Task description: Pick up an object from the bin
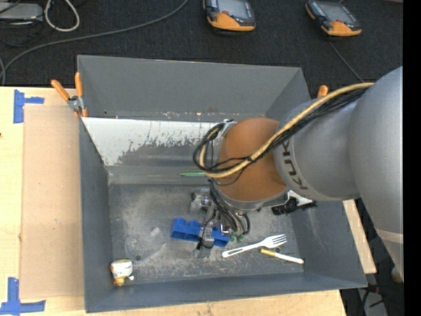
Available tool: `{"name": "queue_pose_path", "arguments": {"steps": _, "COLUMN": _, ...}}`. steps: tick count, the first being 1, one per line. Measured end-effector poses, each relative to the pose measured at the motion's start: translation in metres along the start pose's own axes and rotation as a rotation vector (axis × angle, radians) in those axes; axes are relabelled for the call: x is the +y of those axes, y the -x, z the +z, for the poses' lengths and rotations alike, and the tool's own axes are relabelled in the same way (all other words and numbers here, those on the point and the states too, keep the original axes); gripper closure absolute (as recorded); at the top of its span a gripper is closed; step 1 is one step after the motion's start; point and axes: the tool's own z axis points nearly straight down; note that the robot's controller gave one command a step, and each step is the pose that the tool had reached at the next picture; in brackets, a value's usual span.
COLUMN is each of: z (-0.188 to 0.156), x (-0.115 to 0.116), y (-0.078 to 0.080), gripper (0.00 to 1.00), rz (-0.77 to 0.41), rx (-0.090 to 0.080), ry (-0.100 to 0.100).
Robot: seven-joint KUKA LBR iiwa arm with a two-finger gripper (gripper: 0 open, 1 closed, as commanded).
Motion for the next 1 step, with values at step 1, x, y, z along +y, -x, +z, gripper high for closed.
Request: {"name": "queue_pose_path", "arguments": {"steps": 1, "z": 0.0440, "x": -0.0104, "y": 0.0116, "gripper": 0.00, "rz": -0.034, "rx": -0.004, "ry": 0.002}}
